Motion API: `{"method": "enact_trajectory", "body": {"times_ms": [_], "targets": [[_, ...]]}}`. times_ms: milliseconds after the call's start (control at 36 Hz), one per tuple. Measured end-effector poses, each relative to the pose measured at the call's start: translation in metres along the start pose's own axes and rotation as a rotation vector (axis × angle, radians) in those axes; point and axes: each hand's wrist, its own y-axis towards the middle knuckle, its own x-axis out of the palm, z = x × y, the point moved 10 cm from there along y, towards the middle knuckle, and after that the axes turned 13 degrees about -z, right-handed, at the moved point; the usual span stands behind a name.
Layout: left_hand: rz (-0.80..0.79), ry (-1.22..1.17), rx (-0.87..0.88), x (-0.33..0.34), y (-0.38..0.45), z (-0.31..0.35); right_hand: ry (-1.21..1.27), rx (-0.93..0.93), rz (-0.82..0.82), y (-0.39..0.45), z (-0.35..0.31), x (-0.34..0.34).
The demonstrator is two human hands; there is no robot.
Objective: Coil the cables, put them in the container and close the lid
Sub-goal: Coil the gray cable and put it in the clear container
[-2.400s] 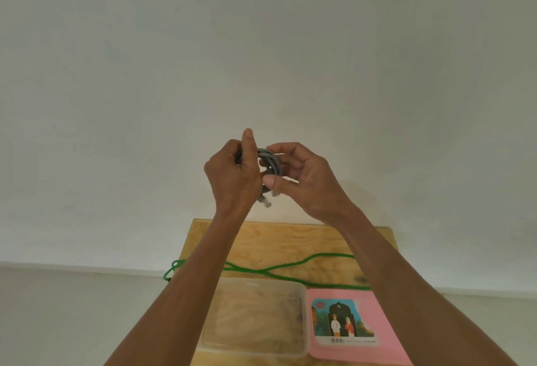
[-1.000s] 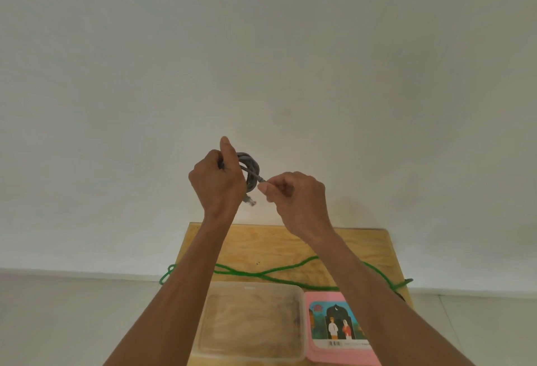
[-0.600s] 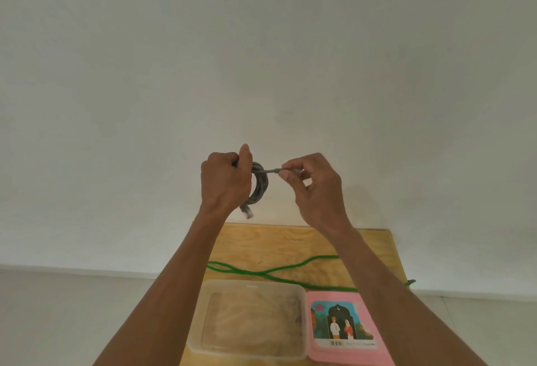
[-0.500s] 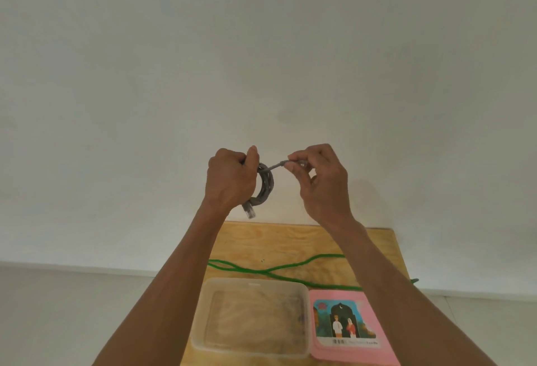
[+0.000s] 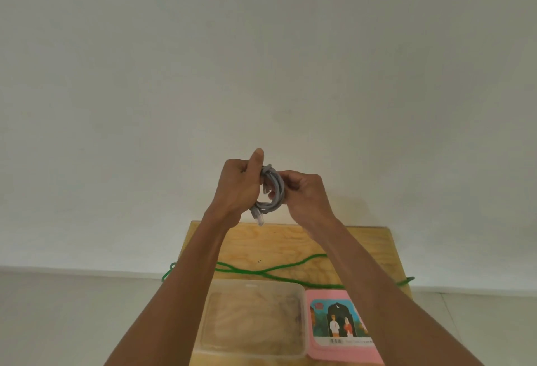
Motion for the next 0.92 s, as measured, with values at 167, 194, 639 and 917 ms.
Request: {"method": "enact_trajectory", "body": {"times_ms": [167,194,639,917], "targets": [[0.063,0.072,-0.010,-0.005,0.000,-0.004,0.137,0.114,-0.137,-0.002,0.011,0.006],[0.079,0.087,-0.006,-0.006,0.000,-0.004,0.191,0.138,-0.168,-0.003,0.013,0.009],[0.019,-0.005,0.052,0.002,-0.005,-0.011,0.117,0.280,-0.371,-0.011,0.017,0.021],[0.035,-0.010,0.019,0.002,-0.007,-0.019,0.396,0.340,-0.509,-0.020,0.025,0.039]]}}
